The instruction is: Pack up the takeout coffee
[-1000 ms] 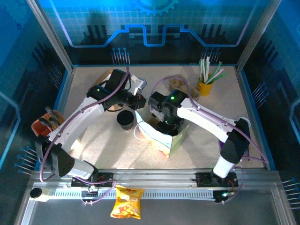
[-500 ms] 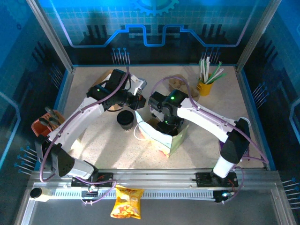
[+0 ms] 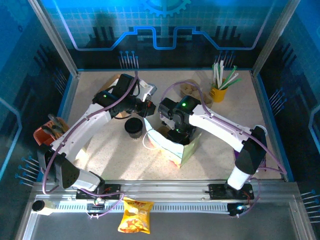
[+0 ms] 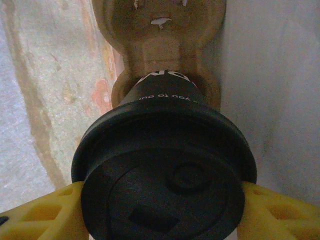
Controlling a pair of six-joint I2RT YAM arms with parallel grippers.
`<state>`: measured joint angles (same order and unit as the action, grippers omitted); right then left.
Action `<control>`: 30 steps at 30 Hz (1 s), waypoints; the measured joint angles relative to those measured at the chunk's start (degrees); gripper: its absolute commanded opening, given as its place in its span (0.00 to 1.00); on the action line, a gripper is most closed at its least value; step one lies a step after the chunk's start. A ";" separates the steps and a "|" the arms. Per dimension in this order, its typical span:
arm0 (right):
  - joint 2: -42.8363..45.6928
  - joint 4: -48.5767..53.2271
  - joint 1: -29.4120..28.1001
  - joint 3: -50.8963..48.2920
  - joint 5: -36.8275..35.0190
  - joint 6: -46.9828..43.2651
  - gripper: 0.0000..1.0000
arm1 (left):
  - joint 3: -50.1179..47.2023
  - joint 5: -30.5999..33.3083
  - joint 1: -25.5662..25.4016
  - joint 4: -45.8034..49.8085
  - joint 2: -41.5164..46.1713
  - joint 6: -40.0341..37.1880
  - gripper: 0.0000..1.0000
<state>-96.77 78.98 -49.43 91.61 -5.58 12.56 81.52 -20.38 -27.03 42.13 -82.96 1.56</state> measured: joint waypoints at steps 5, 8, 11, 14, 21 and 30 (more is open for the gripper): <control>0.00 0.00 0.00 0.02 0.00 -0.15 0.37 | 0.00 0.00 0.00 0.00 0.00 -0.02 0.00; 0.00 0.02 0.00 0.28 0.02 -0.15 0.37 | 0.00 0.00 0.00 0.00 0.00 0.00 0.00; -0.02 0.31 0.00 0.74 0.04 -0.17 0.37 | 0.00 0.00 0.00 -0.02 0.00 -0.02 0.00; -0.02 1.29 0.00 1.57 0.04 -0.15 0.37 | 0.00 0.00 0.00 -0.02 0.00 0.00 0.00; 0.00 2.89 -0.02 3.72 0.07 -0.17 0.37 | 0.00 0.00 0.00 -0.02 0.00 -0.02 0.00; 0.00 3.91 -0.02 4.24 0.09 -0.81 0.36 | 0.00 0.00 0.00 0.00 0.00 0.00 0.00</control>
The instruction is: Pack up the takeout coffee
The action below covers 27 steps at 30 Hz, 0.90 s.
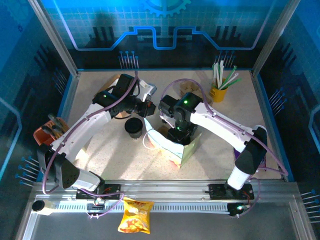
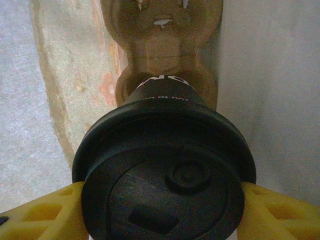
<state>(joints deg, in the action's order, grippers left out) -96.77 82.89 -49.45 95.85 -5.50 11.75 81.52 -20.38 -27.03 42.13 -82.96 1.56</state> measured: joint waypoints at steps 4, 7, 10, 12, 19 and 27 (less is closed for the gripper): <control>0.00 0.02 0.00 0.00 0.04 -0.02 0.36 | 0.00 0.00 0.00 -0.02 0.00 -0.02 0.00; 0.00 0.26 0.00 0.37 0.09 -0.09 0.36 | 0.00 0.00 0.00 0.00 0.00 0.00 0.00; 0.00 0.87 0.00 1.64 0.15 -0.24 0.36 | 0.00 0.00 0.00 -0.02 0.00 -0.02 0.00; 0.00 1.38 0.00 2.84 0.13 -0.26 0.36 | 0.00 0.00 0.00 -0.02 0.00 -0.02 0.00; 0.13 3.37 0.00 6.47 -0.09 -0.48 0.36 | 0.00 0.00 0.00 0.00 0.00 -0.02 0.00; 0.44 5.86 0.00 10.86 -0.55 -1.31 0.35 | 0.00 0.00 0.00 0.00 0.00 -0.02 0.00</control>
<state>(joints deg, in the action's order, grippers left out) -96.33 88.75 -49.45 106.72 -6.04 10.44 81.52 -20.38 -27.03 42.13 -82.96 1.54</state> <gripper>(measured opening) 0.638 0.062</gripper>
